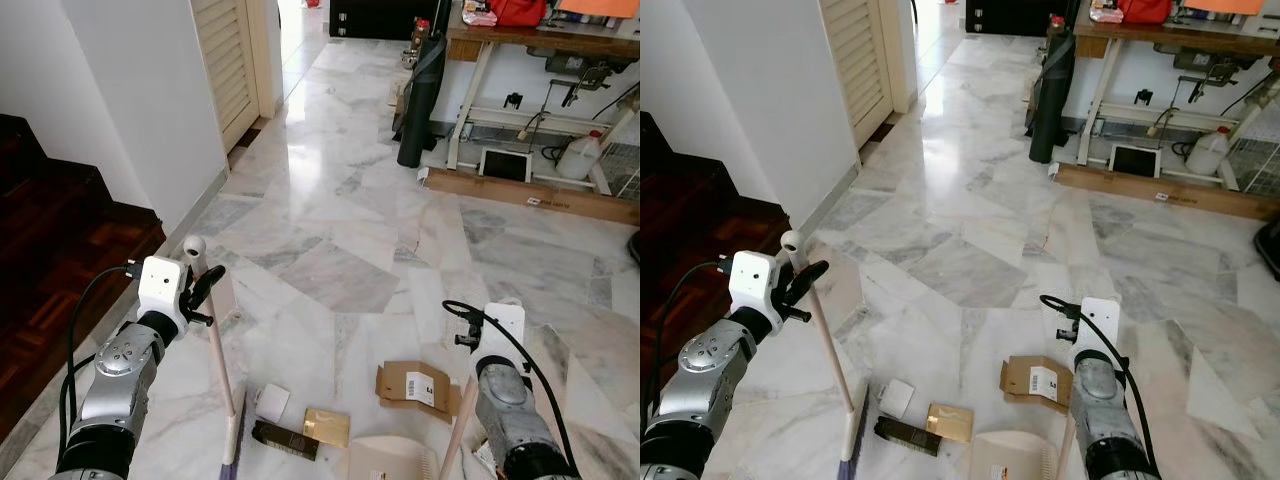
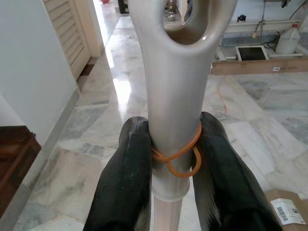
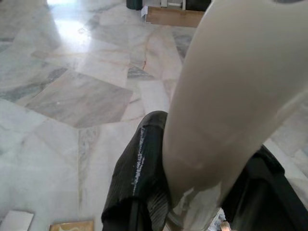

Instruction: Sweep floor

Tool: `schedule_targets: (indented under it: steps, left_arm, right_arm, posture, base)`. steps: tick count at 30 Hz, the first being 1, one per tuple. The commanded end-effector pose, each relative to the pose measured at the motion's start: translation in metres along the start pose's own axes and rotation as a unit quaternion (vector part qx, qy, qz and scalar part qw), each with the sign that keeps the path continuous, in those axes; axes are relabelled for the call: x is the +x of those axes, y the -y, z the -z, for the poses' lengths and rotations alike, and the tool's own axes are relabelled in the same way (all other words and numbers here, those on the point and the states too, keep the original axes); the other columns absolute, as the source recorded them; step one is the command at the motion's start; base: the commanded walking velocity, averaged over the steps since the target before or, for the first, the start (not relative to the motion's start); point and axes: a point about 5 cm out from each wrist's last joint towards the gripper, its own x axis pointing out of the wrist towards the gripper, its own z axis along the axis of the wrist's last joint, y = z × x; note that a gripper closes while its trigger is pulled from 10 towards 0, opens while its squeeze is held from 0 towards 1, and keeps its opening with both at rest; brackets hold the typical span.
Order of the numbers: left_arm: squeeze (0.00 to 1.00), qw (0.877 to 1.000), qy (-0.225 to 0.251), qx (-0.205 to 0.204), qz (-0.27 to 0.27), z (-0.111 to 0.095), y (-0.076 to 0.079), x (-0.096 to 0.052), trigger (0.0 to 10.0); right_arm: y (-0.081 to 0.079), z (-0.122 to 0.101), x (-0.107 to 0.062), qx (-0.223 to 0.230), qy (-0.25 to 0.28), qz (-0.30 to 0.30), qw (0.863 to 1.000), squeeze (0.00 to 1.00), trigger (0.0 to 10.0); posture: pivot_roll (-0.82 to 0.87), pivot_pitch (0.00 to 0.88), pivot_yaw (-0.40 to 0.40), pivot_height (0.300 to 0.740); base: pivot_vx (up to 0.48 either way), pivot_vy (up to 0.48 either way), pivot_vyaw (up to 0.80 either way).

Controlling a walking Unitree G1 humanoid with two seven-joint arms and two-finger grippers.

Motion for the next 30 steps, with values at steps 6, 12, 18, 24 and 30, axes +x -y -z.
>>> schedule_targets:
  steps: [6,12,18,24,30]
  left_arm:
    - [0.0,1.0,0.013,0.008,0.0,-0.008,-0.002,0.003,10.0]
    - [0.0,1.0,0.014,0.011,0.004,-0.008,0.001,0.004,10.0]
    - [0.0,1.0,0.013,0.013,0.006,-0.007,0.001,0.003,10.0]
    - [0.0,1.0,0.013,0.015,0.006,-0.007,0.0,0.001,10.0]
    - [0.0,1.0,0.011,0.018,0.008,-0.006,0.0,0.001,10.0]
  right_arm:
    - [-0.002,-0.022,-0.004,0.047,0.084,0.004,0.995,0.0,10.0]
    - [-0.004,-0.021,-0.006,0.048,0.091,-0.006,0.995,0.0,10.0]
    - [-0.004,-0.016,-0.008,0.035,0.09,-0.01,0.995,0.0,10.0]
    - [-0.003,-0.013,-0.01,0.024,0.09,-0.016,0.995,0.0,10.0]
    - [-0.001,-0.004,-0.013,0.016,0.08,-0.013,0.997,0.0,10.0]
  posture:
    - [0.12,0.042,0.036,0.74]
    - [0.12,0.044,0.033,0.74]
    - [0.12,0.048,0.03,0.74]
    - [0.12,0.056,0.027,0.74]
    - [0.12,0.07,0.026,0.74]
  base:
    - [0.0,0.0,0.0]
    - [0.0,0.0,0.0]
    - [0.0,0.0,0.0]
    - [0.0,0.0,0.0]
    - [0.0,0.0,0.0]
